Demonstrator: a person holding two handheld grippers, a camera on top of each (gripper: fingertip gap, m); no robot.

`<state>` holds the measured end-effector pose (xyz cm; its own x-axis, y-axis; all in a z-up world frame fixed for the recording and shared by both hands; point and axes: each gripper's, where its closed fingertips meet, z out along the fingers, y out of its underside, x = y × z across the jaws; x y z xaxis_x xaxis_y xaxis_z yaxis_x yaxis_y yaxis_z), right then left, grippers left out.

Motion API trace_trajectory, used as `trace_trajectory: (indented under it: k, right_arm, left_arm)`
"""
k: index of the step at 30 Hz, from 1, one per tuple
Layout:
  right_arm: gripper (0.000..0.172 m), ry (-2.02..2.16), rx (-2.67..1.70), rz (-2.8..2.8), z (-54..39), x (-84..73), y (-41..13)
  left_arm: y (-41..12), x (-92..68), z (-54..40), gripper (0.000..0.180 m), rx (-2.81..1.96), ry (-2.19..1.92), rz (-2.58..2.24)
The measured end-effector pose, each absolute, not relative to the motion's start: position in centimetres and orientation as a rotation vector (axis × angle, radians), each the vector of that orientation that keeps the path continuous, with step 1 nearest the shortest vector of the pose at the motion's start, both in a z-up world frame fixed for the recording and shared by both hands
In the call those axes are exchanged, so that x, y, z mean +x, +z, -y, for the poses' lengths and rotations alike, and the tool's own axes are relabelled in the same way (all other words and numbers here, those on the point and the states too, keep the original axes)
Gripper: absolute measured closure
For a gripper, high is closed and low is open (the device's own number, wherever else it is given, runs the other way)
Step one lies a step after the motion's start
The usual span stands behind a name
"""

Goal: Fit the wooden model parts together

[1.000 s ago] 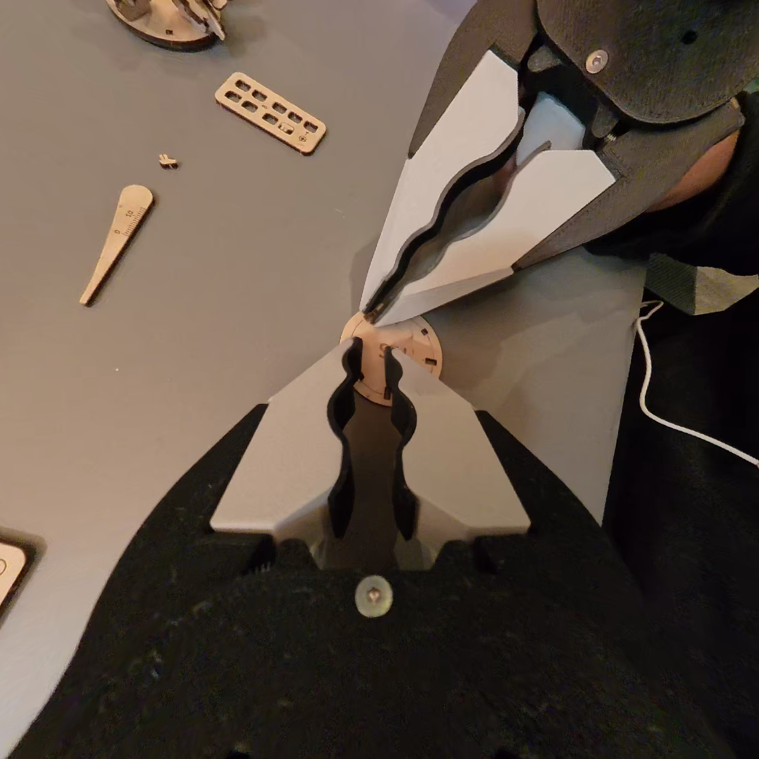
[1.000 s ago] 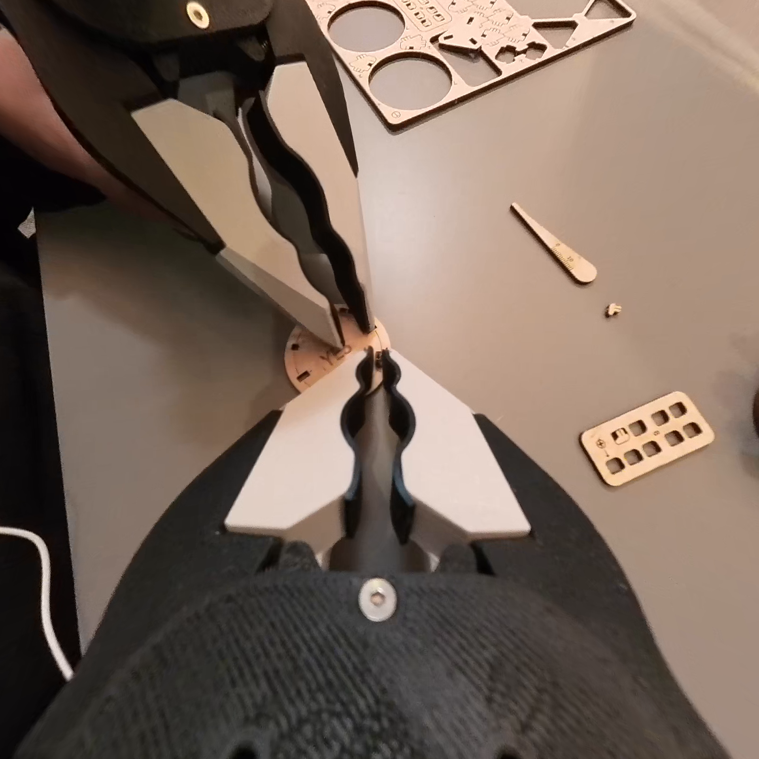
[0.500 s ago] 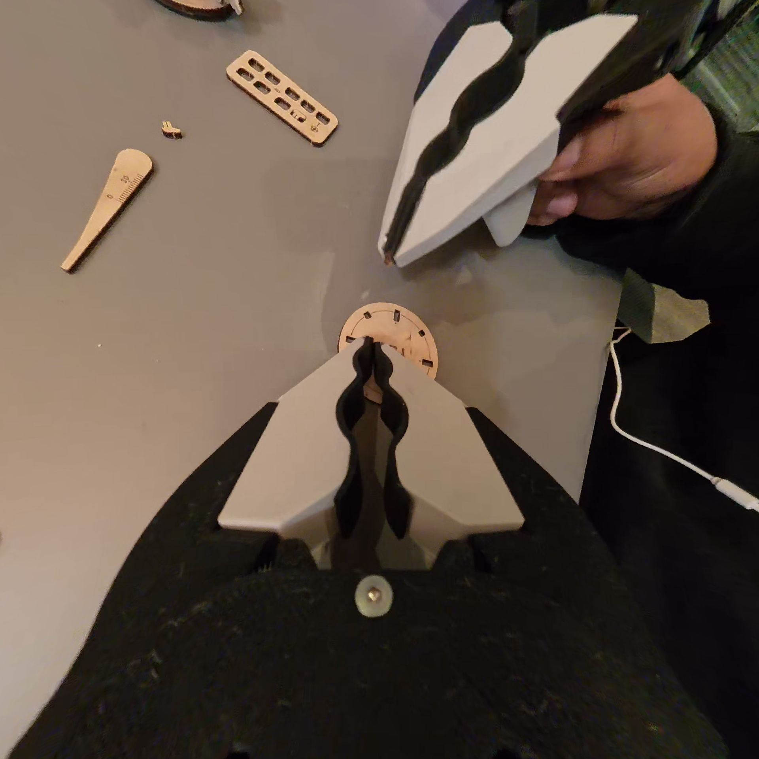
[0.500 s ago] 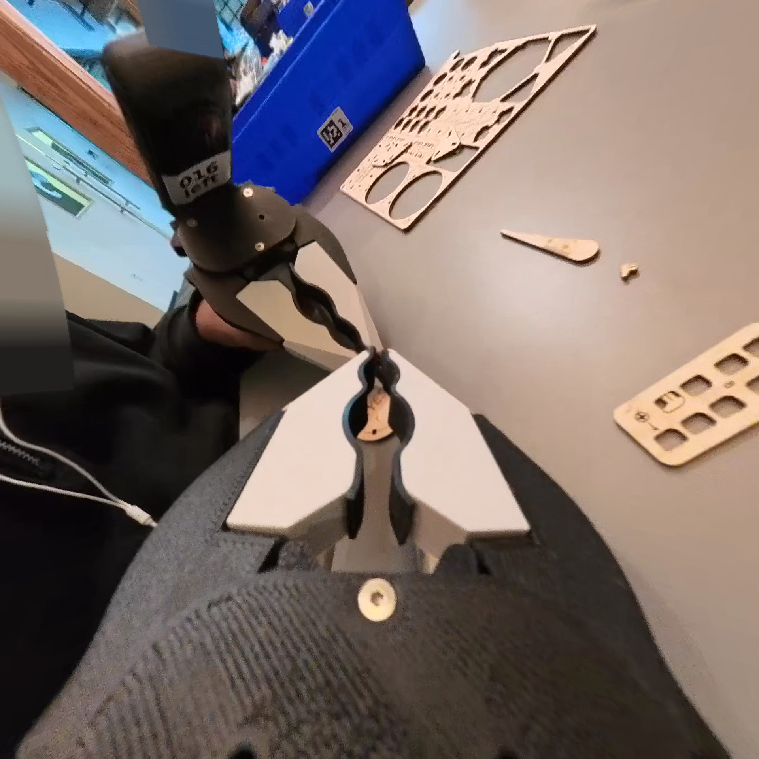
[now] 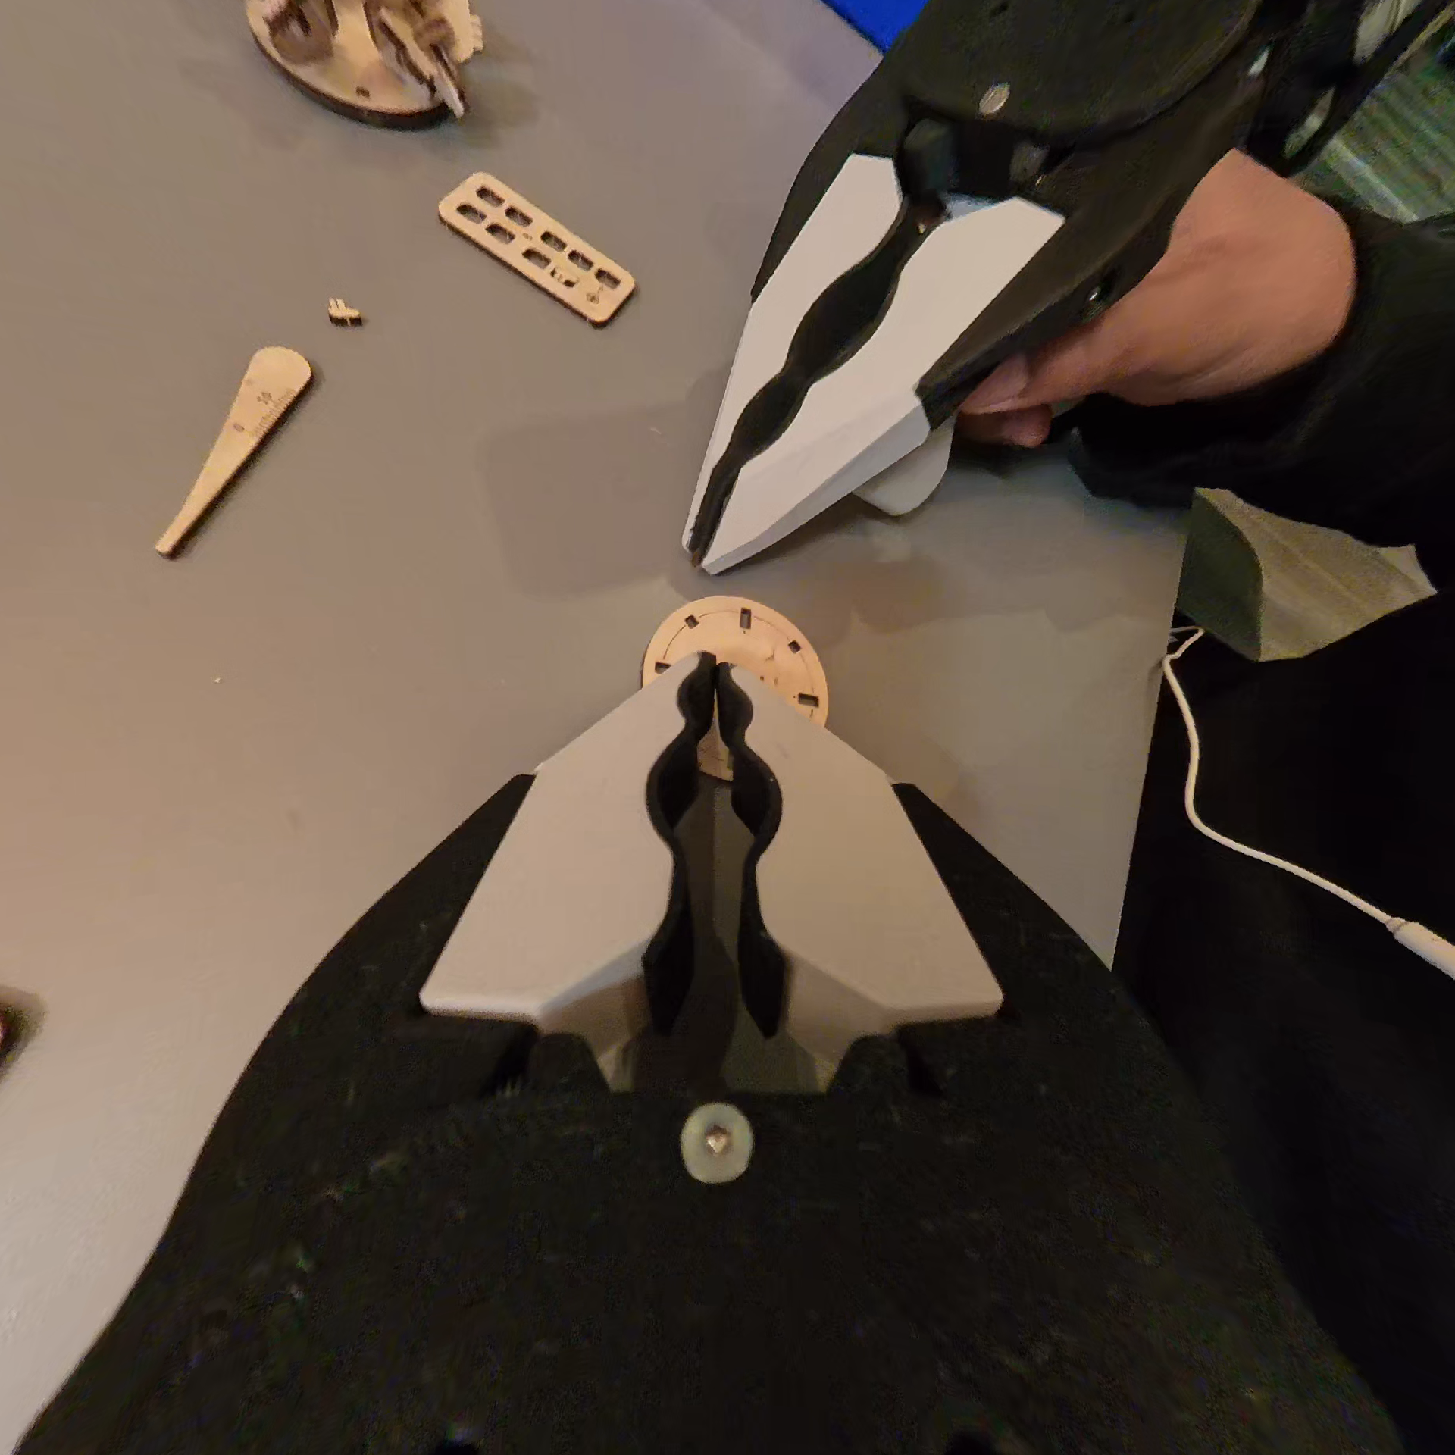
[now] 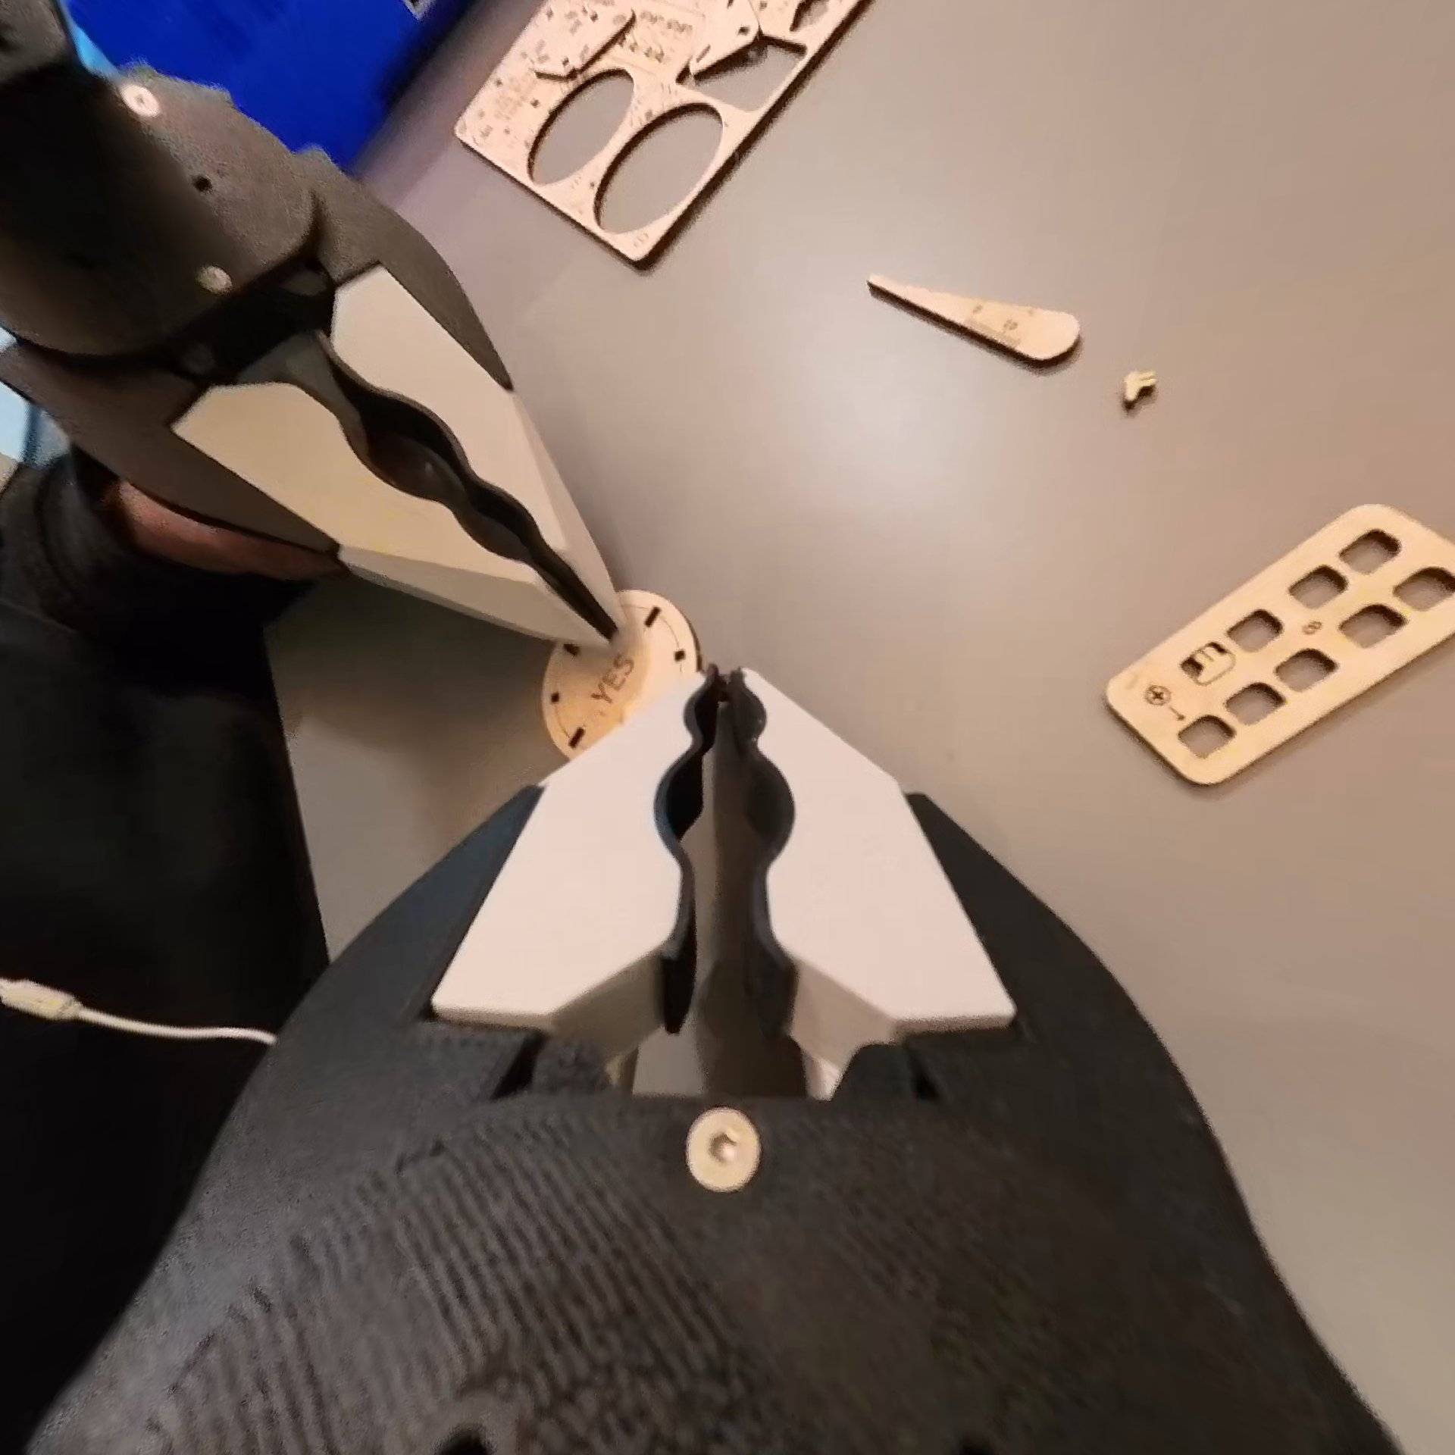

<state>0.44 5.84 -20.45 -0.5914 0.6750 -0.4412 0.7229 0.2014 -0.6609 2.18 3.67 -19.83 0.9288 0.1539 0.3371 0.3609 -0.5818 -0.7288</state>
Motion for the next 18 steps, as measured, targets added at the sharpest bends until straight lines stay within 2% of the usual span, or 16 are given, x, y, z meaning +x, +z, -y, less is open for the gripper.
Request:
trace_trajectory:
  k: [7,15,18]
  right_arm:
    - [0.172,-1.367,1.388,-2.43,-6.1,0.9,-19.7]
    - [0.172,-1.815,1.296,-1.674,-3.3,0.9,-12.4]
    - [0.172,-1.829,1.234,-1.495,-1.8,1.5,-11.2]
  left_arm:
    - [-18.2,2.3,-3.3,0.18,-2.063,-0.404,0.377]
    - [-13.9,2.0,-2.9,0.162,-1.807,-0.314,0.291]
    - [-12.4,2.1,-2.6,0.175,-1.739,-0.221,0.253]
